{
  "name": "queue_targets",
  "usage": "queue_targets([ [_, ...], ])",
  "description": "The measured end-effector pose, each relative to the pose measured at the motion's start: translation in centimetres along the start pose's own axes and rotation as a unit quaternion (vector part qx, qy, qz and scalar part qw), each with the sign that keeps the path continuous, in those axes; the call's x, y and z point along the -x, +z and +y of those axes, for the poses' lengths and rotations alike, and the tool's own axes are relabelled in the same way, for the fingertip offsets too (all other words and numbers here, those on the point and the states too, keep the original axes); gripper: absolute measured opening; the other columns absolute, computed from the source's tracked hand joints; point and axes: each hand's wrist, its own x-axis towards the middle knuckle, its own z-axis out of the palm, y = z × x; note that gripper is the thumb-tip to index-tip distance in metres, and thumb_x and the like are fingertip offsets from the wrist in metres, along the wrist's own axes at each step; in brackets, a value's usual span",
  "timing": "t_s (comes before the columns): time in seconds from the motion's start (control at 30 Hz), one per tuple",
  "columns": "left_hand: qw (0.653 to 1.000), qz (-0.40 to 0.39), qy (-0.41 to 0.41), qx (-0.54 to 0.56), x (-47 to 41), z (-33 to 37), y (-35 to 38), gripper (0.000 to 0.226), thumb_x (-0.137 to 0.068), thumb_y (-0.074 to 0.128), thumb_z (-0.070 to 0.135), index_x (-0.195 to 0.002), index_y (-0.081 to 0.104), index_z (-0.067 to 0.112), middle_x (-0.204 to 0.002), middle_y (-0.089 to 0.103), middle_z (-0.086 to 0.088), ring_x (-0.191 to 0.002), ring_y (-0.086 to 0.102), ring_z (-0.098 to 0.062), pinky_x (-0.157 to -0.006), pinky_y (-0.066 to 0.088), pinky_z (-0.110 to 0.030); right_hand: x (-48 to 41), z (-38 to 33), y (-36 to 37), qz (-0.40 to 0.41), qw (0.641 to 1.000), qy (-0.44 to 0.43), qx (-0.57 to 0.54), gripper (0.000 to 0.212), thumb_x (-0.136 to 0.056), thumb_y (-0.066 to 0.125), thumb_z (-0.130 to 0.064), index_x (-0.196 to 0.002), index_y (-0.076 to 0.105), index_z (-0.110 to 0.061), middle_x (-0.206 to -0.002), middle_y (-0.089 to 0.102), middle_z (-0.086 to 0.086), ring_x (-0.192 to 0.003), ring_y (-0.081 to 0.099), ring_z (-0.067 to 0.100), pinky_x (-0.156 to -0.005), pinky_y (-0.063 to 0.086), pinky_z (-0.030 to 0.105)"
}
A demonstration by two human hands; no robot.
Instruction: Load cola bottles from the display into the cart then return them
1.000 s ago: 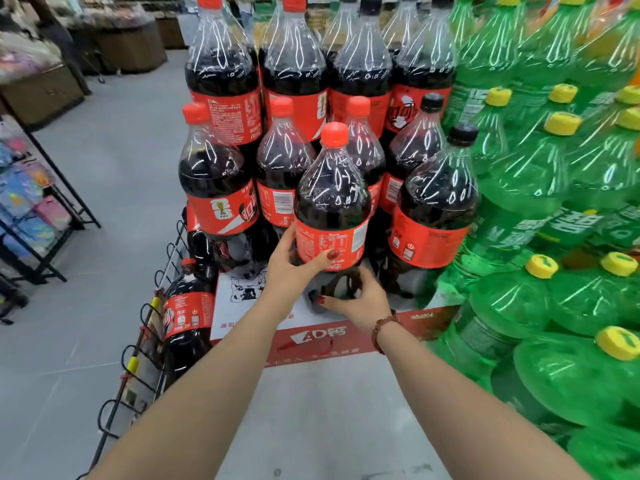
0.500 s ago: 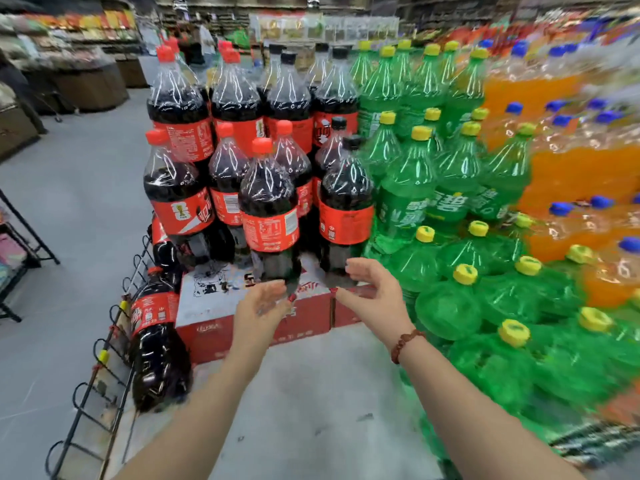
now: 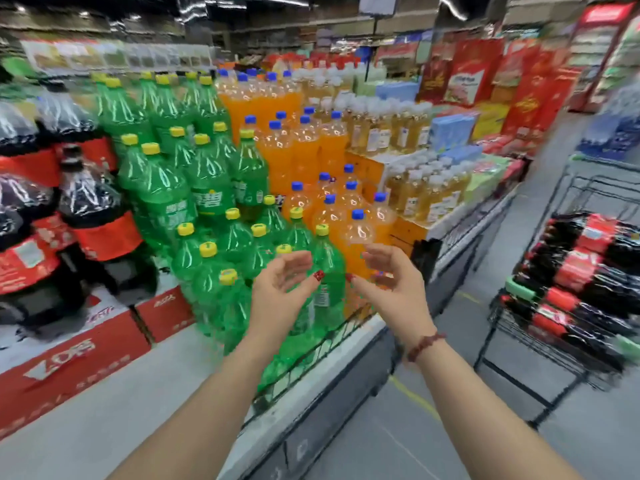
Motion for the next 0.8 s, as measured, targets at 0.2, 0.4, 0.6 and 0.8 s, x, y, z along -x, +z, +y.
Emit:
queue_targets([
  [0.2, 0.989, -0.135, -0.033, 0.044, 0.2, -1.1, 14.2, 0.028, -0.081, 0.072, -0.005, -0.102, 0.066, 0.012, -0.099, 0.069, -0.001, -0.086, 0.065, 0.002, -0.083, 0.05, -0.013, 3.1, 2.9, -14.4, 0.149, 0.987, 0.047, 0.042, 0.04, -0.075, 0.08, -0.014, -0.102, 0.059, -0.034, -0.103, 0.065, -0.012, -0.101, 0.061, 0.005, -0.083, 0.05, 0.019],
  [0.4, 0.962, -0.261, -0.056, 0.06, -0.7, -4.3, 27.4, 0.033, -0.083, 0.07, -0.004, -0.101, 0.064, 0.022, -0.103, 0.069, -0.002, -0.094, 0.065, -0.005, -0.083, 0.051, -0.014, 4.3, 6.2, -25.3, 0.287, 0.951, 0.082, 0.081, 0.042, -0.074, 0.078, -0.004, -0.097, 0.058, -0.033, -0.1, 0.066, -0.002, -0.095, 0.062, 0.011, -0.082, 0.052, 0.023],
  [0.6, 0.938, -0.33, -0.082, 0.062, -4.4, -9.1, 39.0, 0.031, -0.083, 0.073, 0.003, -0.101, 0.065, 0.026, -0.104, 0.07, 0.002, -0.099, 0.066, -0.01, -0.089, 0.051, -0.023, 2.2, 11.2, -34.0, 0.346, 0.923, 0.127, 0.114, 0.04, -0.076, 0.077, -0.007, -0.098, 0.058, -0.033, -0.103, 0.065, -0.007, -0.099, 0.061, 0.006, -0.076, 0.049, 0.014],
  [0.8, 0.912, -0.384, -0.132, 0.056, -9.1, -12.9, 50.2, 0.03, -0.083, 0.073, 0.002, -0.105, 0.065, 0.021, -0.107, 0.069, 0.001, -0.102, 0.065, -0.011, -0.09, 0.05, -0.022, -2.3, 16.7, -42.4, 0.395, 0.89, 0.18, 0.14, 0.041, -0.073, 0.08, -0.006, -0.101, 0.06, -0.03, -0.101, 0.065, -0.005, -0.098, 0.062, 0.012, -0.083, 0.051, 0.029],
])
